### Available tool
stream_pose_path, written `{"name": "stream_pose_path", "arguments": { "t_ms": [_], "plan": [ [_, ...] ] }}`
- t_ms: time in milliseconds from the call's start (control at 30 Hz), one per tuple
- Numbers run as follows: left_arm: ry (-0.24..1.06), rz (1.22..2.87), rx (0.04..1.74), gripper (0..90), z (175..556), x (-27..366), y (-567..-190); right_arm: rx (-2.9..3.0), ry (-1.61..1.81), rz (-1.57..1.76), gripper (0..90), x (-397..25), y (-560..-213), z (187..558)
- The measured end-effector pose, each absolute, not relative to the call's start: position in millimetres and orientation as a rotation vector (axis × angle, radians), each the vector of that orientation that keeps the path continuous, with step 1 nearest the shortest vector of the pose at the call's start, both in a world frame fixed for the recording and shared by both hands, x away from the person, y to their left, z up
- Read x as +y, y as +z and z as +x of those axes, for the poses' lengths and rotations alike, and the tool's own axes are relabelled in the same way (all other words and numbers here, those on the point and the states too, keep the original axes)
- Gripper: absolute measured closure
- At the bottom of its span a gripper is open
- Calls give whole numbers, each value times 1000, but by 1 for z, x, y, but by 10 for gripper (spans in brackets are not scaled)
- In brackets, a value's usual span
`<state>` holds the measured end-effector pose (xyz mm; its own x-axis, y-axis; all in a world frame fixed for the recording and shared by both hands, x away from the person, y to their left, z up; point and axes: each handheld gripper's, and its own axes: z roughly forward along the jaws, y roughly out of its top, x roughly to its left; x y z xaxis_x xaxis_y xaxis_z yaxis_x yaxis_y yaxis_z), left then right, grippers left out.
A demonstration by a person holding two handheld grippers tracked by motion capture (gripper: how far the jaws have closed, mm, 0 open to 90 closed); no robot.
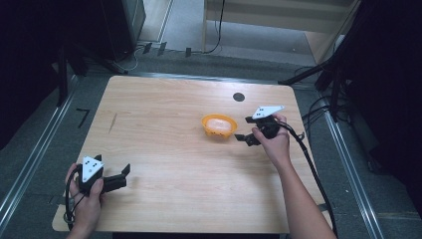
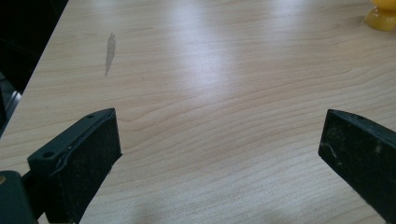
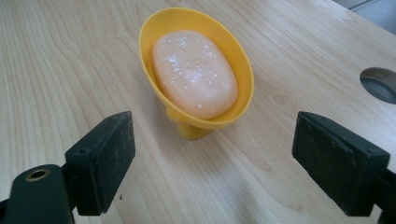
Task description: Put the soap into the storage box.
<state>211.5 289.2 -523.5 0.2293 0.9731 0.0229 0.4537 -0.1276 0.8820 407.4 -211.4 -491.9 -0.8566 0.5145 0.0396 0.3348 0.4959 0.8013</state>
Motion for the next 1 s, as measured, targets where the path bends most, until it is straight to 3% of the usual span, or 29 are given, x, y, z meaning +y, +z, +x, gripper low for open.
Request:
{"name": "stream_pose_path", "arguments": {
  "t_ms": [300, 467, 600, 1000],
  "plan": [
    [832, 1717, 1334, 0, 211, 289, -523, 2376, 1275, 827, 127, -221, -512, 381],
    [833, 1715, 1334, 0, 211, 289, -524, 2339, 1283, 860, 27, -228, -519, 368],
    [838, 1717, 1335, 0, 211, 288, -524, 2297, 1317, 899, 0, -237, -525, 358],
    [845, 1724, 1335, 0, 211, 288, -524, 2174, 1377, 1054, 0, -269, -543, 327]
  ]
}}
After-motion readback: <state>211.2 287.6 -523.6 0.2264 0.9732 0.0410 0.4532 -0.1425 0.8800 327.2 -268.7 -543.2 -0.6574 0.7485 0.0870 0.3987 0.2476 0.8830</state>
